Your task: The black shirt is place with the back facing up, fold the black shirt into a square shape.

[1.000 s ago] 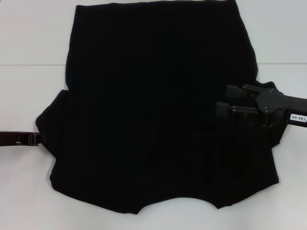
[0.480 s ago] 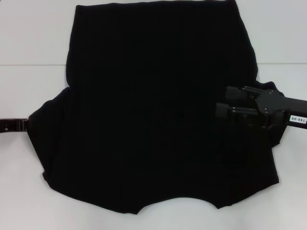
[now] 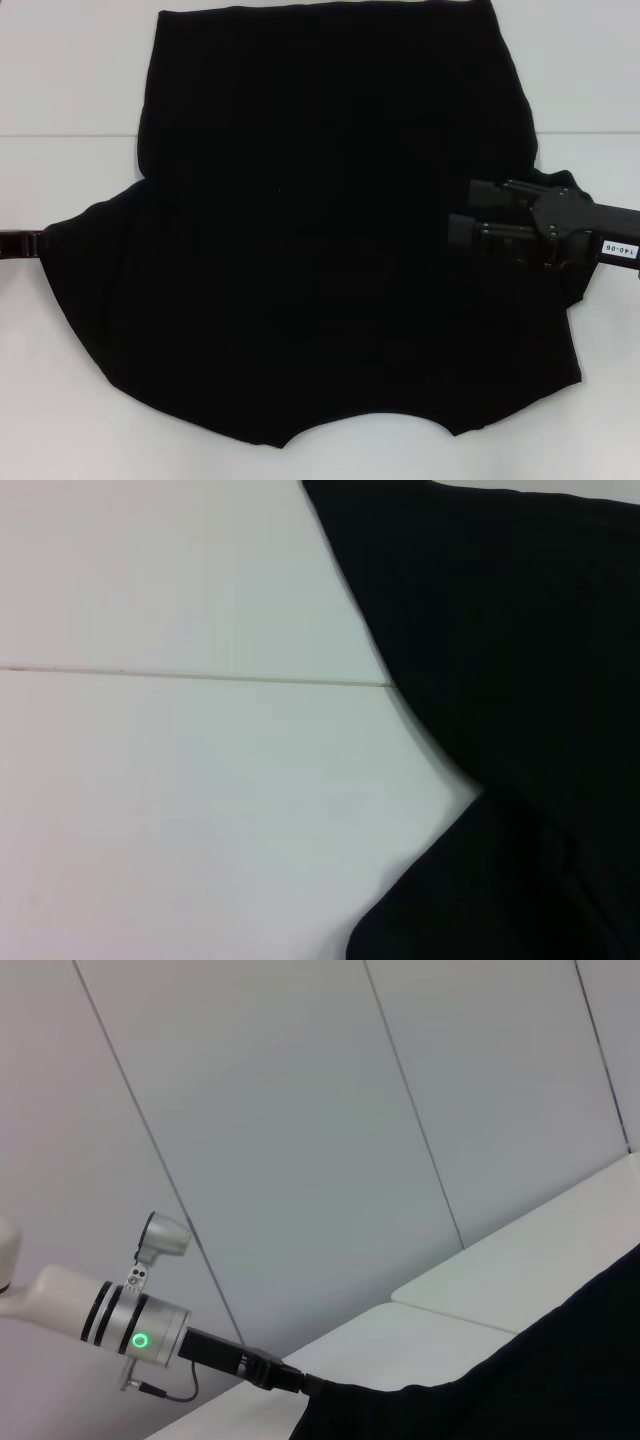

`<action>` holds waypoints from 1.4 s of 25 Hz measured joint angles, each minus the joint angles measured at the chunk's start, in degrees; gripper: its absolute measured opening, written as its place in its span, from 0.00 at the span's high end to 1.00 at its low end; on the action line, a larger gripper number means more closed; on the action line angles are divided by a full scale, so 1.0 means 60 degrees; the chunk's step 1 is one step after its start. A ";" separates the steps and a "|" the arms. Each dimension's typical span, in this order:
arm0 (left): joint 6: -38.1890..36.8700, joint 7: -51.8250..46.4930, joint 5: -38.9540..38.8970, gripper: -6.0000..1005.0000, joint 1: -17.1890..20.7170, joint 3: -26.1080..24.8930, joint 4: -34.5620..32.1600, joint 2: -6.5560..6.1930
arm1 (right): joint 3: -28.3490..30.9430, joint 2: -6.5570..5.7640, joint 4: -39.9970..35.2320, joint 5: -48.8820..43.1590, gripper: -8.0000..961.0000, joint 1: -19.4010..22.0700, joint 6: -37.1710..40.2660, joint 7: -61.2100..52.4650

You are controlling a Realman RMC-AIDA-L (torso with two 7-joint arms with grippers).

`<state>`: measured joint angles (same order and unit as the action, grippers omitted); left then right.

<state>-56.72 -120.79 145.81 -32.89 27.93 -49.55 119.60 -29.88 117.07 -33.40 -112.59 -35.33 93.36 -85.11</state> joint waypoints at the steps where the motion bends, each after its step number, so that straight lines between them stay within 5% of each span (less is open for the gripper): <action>1: 0.0005 0.0004 0.0001 0.98 0.0000 0.0004 0.0008 0.0000 | 0.0000 0.0000 0.0000 0.0000 0.06 0.0000 0.0003 0.0002; 14: -0.1185 0.0790 -0.1357 0.97 0.0258 -0.0504 -0.0204 -0.0003 | 0.0000 -0.0001 -0.0001 0.0000 0.06 0.0041 0.0013 0.0029; 35: -0.0914 0.0925 -0.1385 0.95 0.0595 -0.0814 -0.0323 0.0042 | 0.0015 -0.0001 -0.0048 0.0000 0.06 0.0077 0.0086 -0.0004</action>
<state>-62.20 -115.25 137.51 -29.32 23.05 -51.48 119.85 -29.79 117.07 -33.68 -112.59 -34.87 93.88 -85.14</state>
